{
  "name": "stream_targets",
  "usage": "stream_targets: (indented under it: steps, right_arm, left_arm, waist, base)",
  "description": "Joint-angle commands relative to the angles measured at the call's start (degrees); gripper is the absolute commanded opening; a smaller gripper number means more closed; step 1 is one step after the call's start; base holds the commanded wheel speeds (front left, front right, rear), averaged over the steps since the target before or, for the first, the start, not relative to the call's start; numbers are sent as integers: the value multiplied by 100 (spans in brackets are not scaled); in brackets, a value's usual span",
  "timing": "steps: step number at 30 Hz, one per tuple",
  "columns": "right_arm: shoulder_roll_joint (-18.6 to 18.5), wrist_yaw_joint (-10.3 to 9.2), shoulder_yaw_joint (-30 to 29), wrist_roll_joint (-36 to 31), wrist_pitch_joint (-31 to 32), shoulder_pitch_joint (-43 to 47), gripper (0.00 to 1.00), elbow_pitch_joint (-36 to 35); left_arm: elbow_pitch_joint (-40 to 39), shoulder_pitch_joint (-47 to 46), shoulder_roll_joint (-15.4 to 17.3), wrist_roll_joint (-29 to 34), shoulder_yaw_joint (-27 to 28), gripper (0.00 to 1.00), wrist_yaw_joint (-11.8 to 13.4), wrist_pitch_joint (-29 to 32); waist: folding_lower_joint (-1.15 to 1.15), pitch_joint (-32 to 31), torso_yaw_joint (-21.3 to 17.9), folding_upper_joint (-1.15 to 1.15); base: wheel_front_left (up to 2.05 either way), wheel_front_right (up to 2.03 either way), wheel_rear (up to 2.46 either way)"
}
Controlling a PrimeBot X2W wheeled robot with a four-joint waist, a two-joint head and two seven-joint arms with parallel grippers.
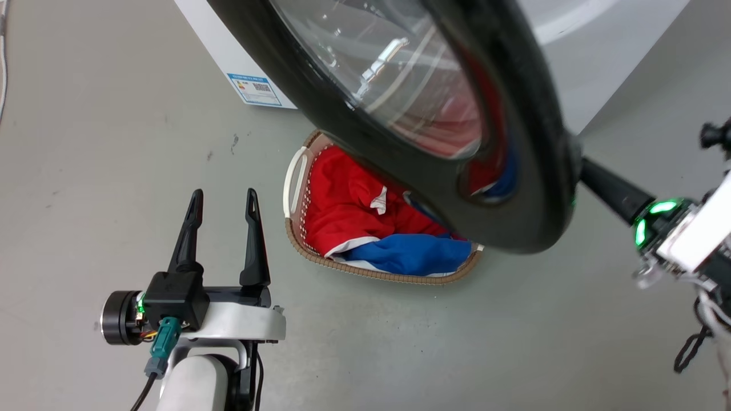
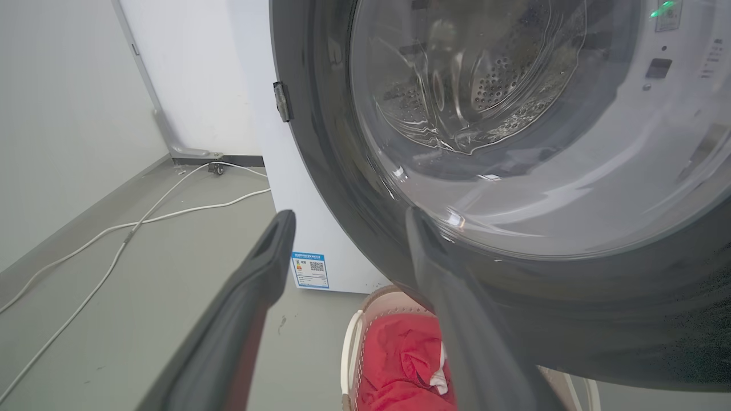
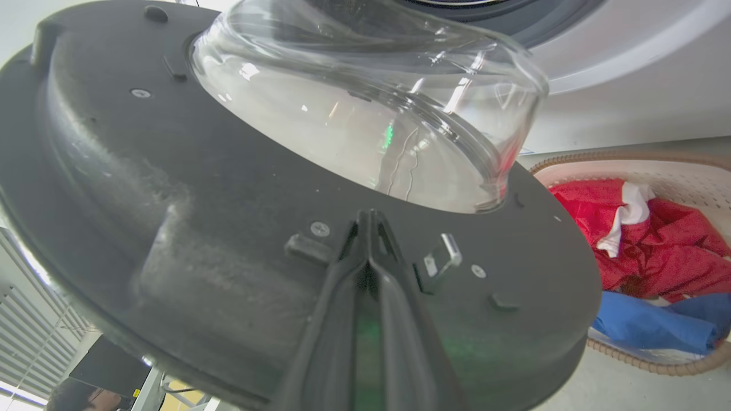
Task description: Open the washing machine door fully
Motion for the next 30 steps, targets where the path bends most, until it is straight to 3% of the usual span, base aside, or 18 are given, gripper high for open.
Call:
stream_targets:
  steps: [1,13,30]
  right_arm:
    - [82,18,108,24,-18,215,0,-158]
    - [551,18,992,34,-62,1021,0,-583]
    - [1204,18,2381,-64,-165,935,0,-116]
  left_arm:
    - [-1,61,-2,38,27,100,-16,-16]
    - [55,290,-1,113,109,100,-60,-16]
    - [26,430,-1,131,162,100,-68,-16]
  waist:
    - [0,-72,-20,0]
    - [0,-458,-74,0]
    - [0,-645,2,0]
  base:
    - [0,0,0]
    - [0,0,0]
    - [0,0,0]
